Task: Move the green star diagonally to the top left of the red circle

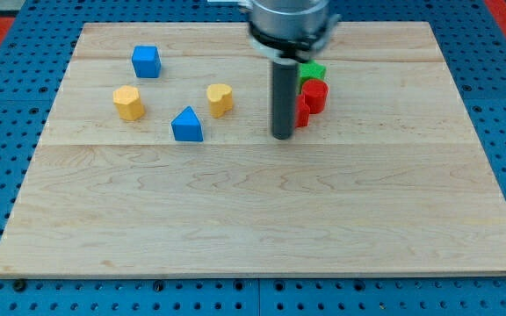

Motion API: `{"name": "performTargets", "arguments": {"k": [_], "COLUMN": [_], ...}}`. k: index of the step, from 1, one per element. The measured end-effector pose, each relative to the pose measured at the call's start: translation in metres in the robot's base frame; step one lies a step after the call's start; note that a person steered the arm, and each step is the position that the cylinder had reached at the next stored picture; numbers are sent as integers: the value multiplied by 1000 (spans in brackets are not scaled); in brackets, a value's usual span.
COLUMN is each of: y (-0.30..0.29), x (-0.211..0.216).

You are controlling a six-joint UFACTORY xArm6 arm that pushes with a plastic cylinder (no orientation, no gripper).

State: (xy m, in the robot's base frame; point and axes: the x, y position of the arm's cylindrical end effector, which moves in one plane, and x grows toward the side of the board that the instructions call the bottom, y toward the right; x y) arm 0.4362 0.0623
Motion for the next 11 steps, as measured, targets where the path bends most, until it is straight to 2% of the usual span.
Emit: {"name": "performTargets", "arguments": {"k": [1,2,3,5,6,7,8,9,10,11], "y": [44,44,-14,30,76,17,4,58,77,-6], "x": [-10,-60,-47,-54,-90,-117,-141,-147,-212,-222]}}
